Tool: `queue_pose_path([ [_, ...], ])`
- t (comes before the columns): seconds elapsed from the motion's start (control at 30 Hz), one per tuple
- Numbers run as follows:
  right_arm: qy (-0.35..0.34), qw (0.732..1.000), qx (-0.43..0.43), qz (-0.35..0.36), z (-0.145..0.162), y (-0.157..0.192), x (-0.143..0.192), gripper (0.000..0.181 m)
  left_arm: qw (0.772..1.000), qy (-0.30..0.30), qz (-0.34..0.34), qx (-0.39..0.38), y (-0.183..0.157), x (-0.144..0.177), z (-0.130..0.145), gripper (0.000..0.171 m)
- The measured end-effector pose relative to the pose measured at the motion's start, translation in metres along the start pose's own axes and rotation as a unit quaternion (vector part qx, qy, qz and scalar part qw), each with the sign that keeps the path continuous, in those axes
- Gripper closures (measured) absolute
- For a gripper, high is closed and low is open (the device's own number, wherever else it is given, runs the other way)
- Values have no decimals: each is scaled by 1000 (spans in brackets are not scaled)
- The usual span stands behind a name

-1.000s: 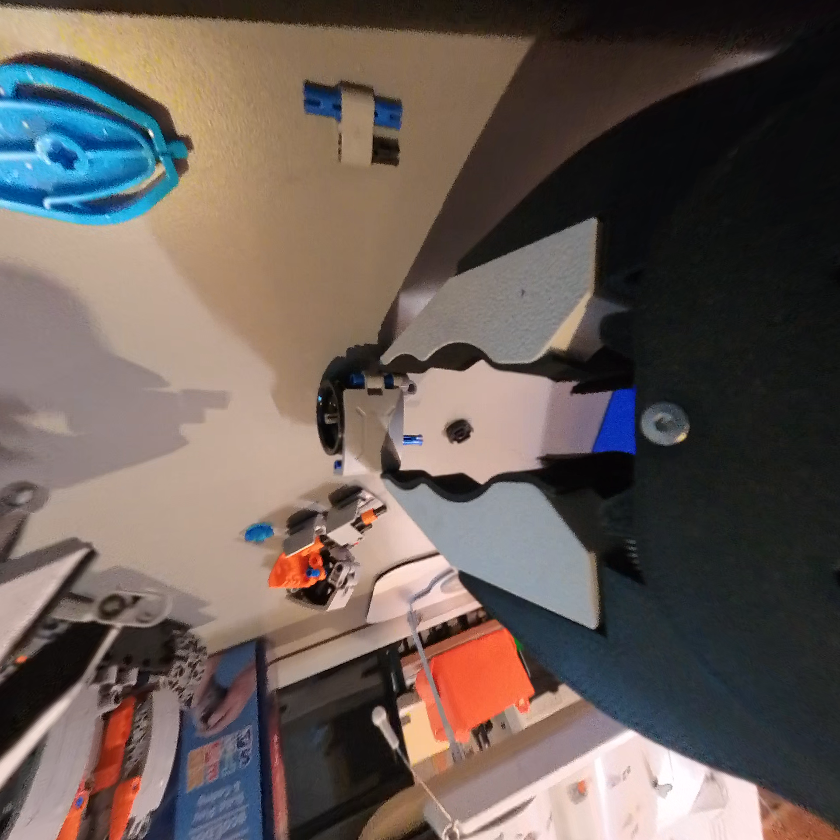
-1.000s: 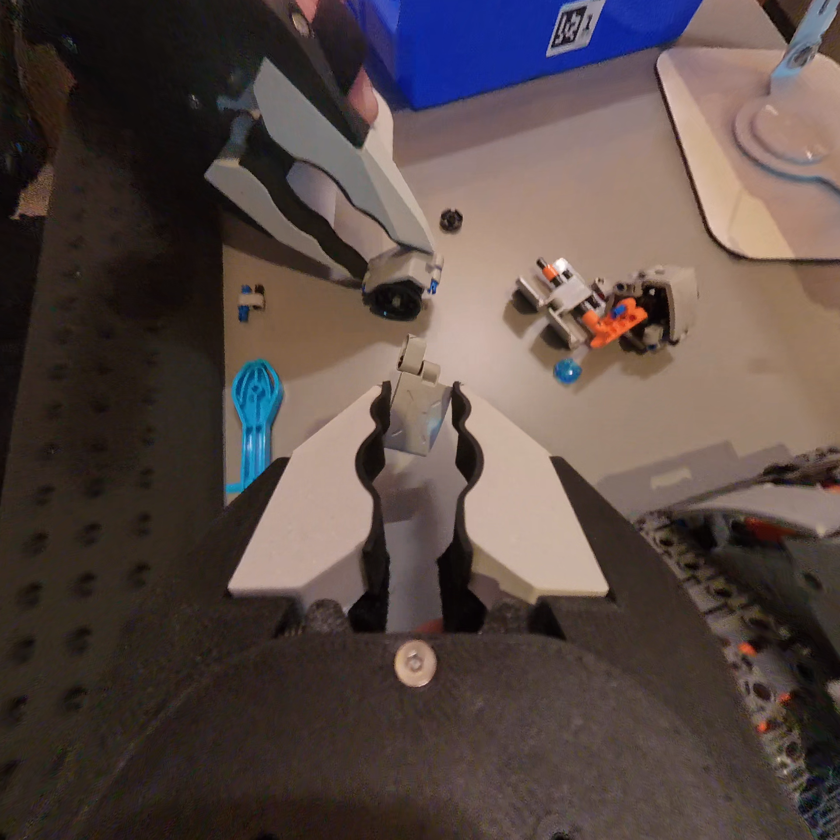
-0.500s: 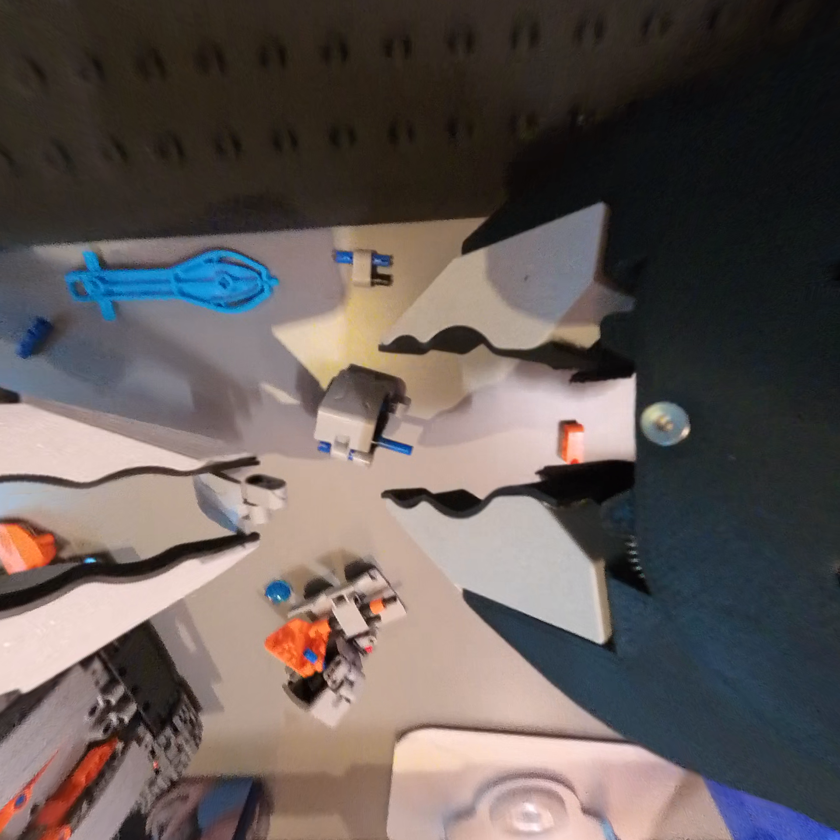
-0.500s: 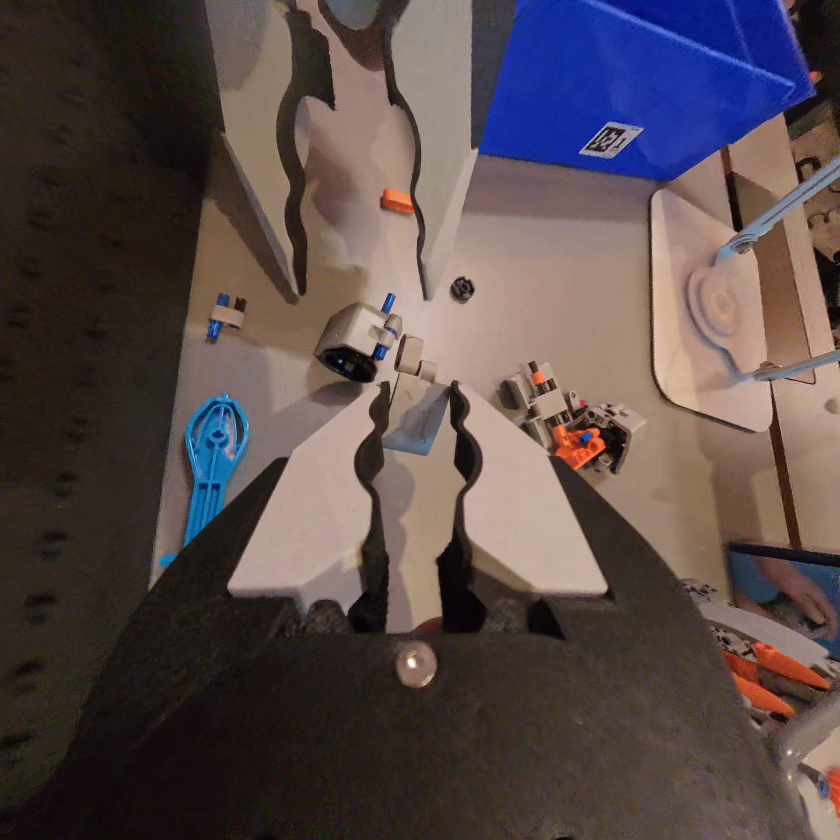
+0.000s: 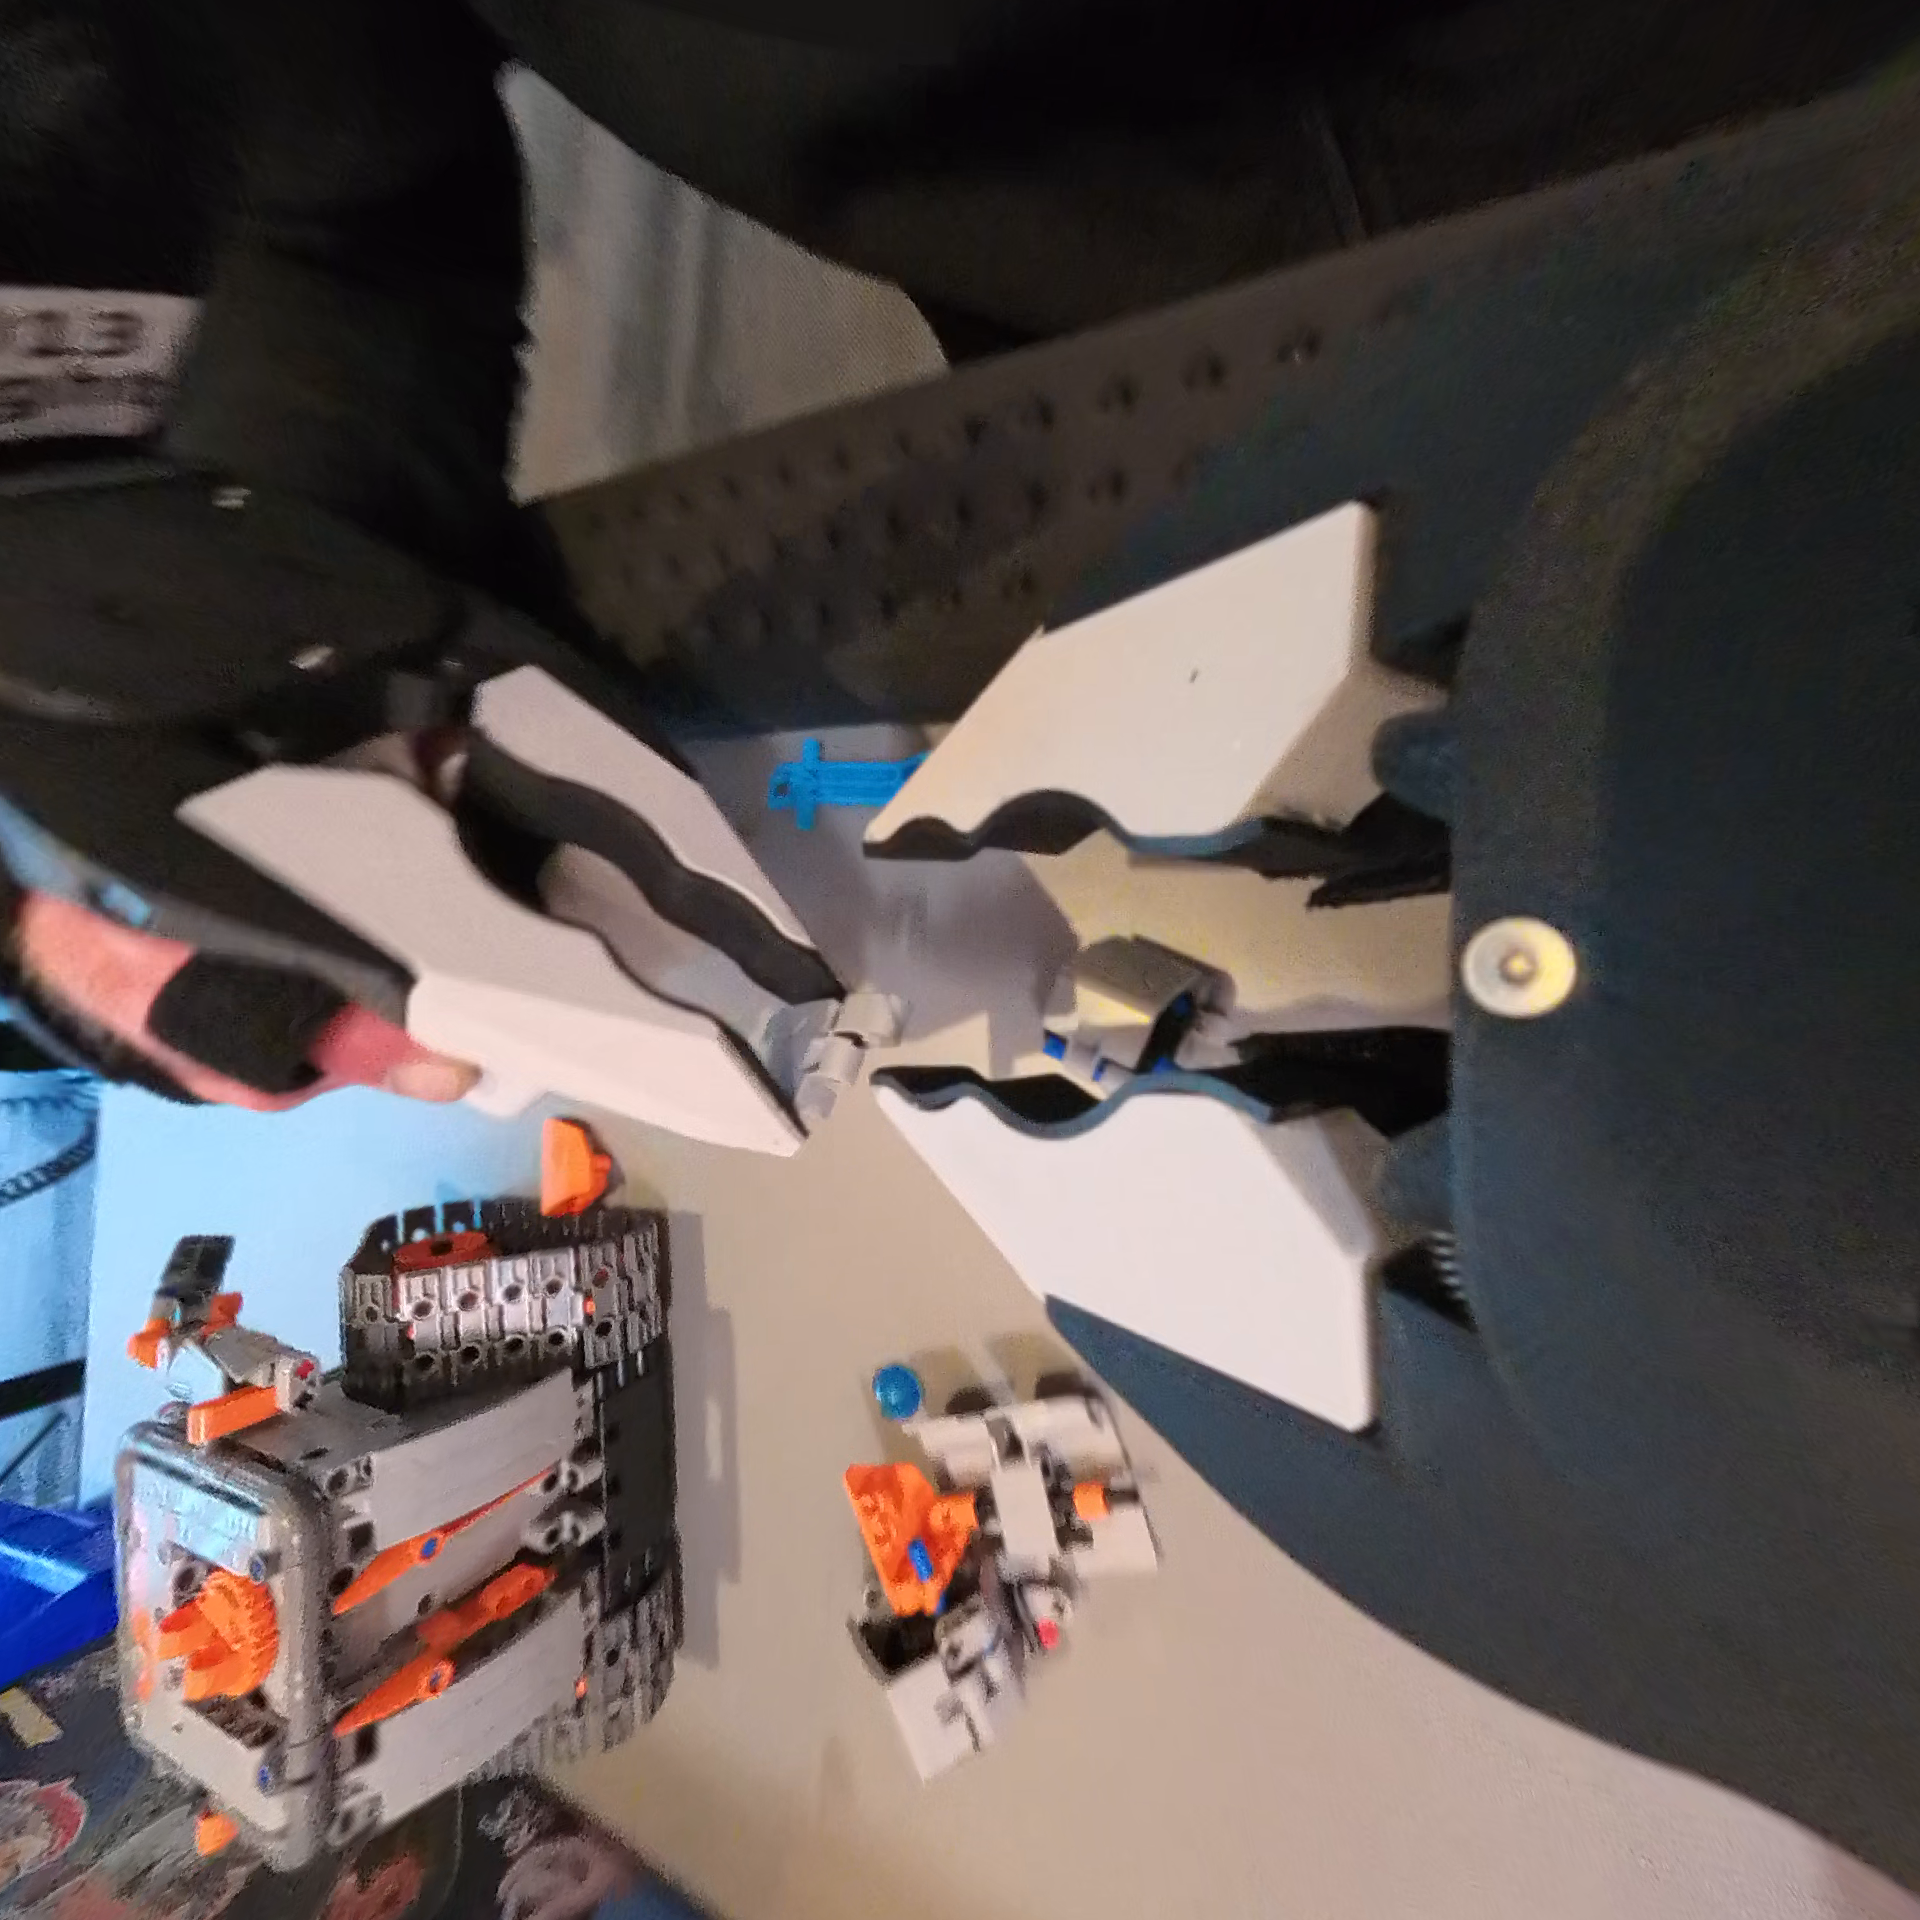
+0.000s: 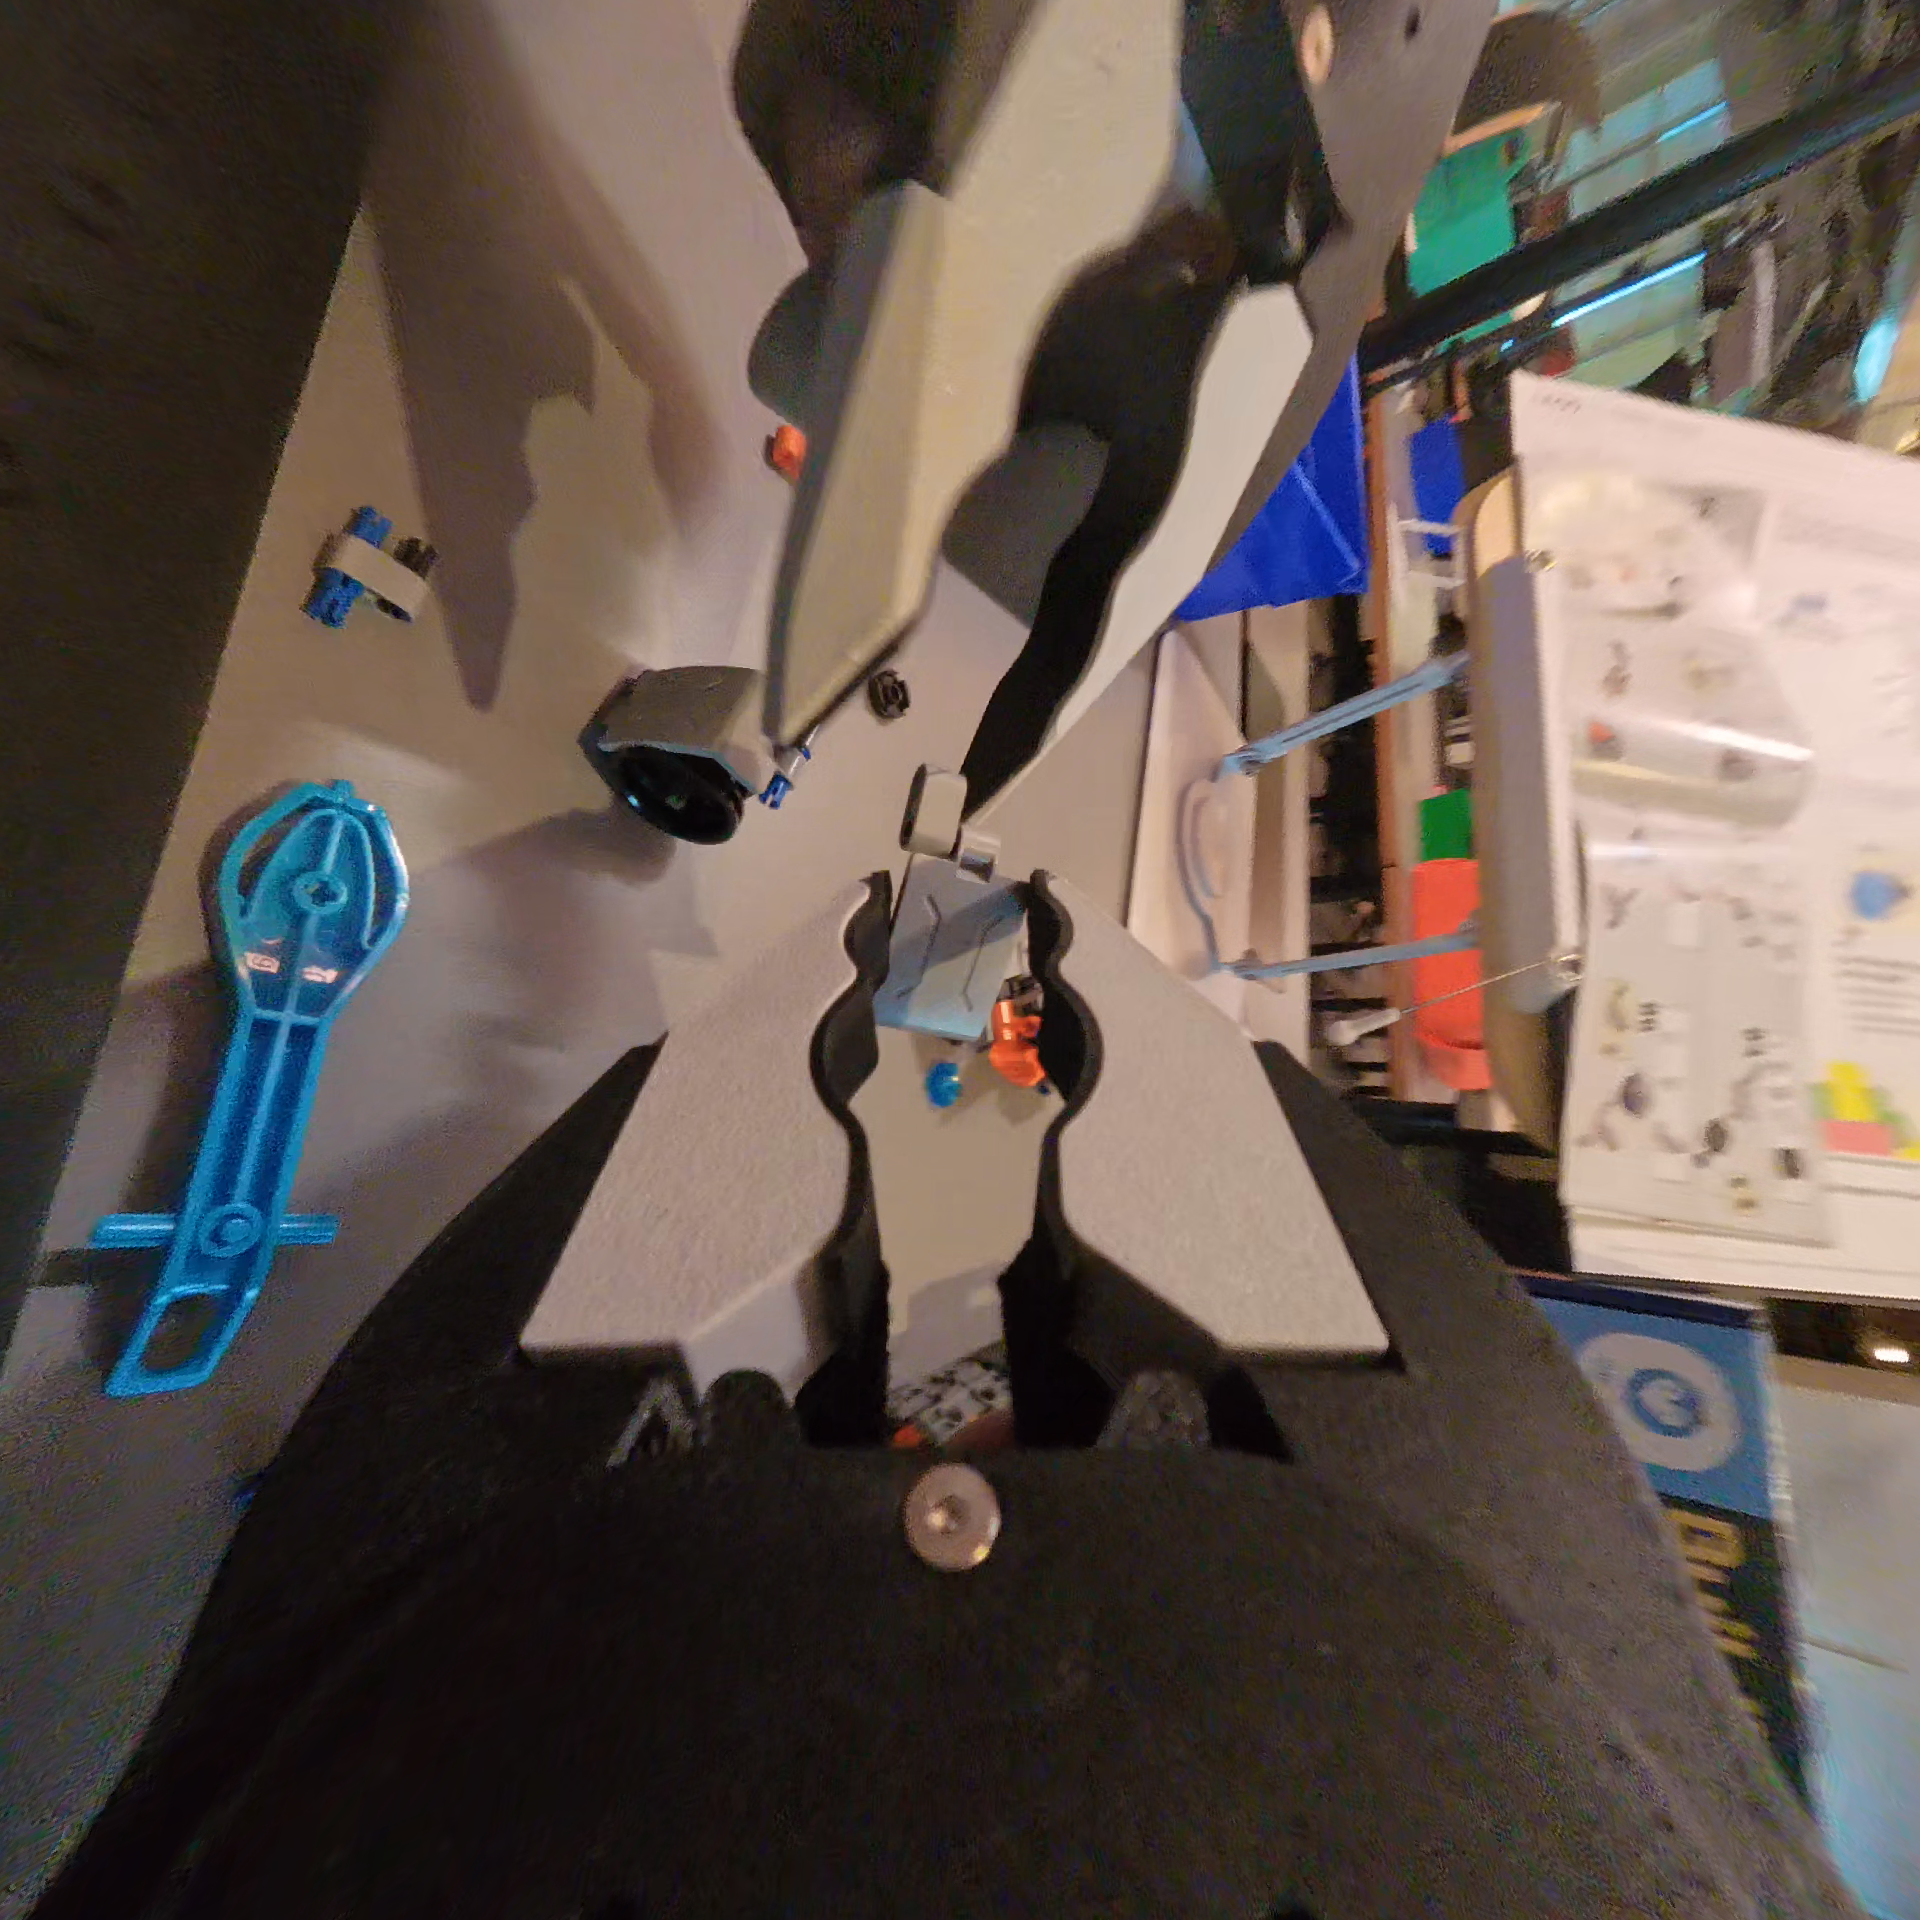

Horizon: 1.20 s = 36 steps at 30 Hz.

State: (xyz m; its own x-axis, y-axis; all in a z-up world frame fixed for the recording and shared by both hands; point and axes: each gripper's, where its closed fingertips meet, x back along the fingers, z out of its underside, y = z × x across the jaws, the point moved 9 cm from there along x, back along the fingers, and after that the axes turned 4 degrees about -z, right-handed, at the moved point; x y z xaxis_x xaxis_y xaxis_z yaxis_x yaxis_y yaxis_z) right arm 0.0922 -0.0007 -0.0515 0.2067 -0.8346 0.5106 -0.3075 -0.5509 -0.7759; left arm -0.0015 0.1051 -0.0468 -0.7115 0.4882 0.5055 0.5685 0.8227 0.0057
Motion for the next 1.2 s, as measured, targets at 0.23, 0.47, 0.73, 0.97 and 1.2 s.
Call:
queue_pose_path([
  [0.23,33,992,100,71,-12,6,1,158,997,-35,25,66,6,-3,4,162],
  [0.47,-71,995,-68,-17,-1,-7,10,147,999,-1,34,19,8,3,5,163],
  [0.73,-153,937,-251,-187,14,-13,8,181,985,101,41,-134,4,2,-9,164],
  [0.97,-153,935,-266,-175,16,-17,10,162,962,190,77,-178,9,-3,-11,164],
  [1.2,-114,931,-275,-212,17,-7,-3,178,938,238,100,-229,6,-13,-19,164],
])
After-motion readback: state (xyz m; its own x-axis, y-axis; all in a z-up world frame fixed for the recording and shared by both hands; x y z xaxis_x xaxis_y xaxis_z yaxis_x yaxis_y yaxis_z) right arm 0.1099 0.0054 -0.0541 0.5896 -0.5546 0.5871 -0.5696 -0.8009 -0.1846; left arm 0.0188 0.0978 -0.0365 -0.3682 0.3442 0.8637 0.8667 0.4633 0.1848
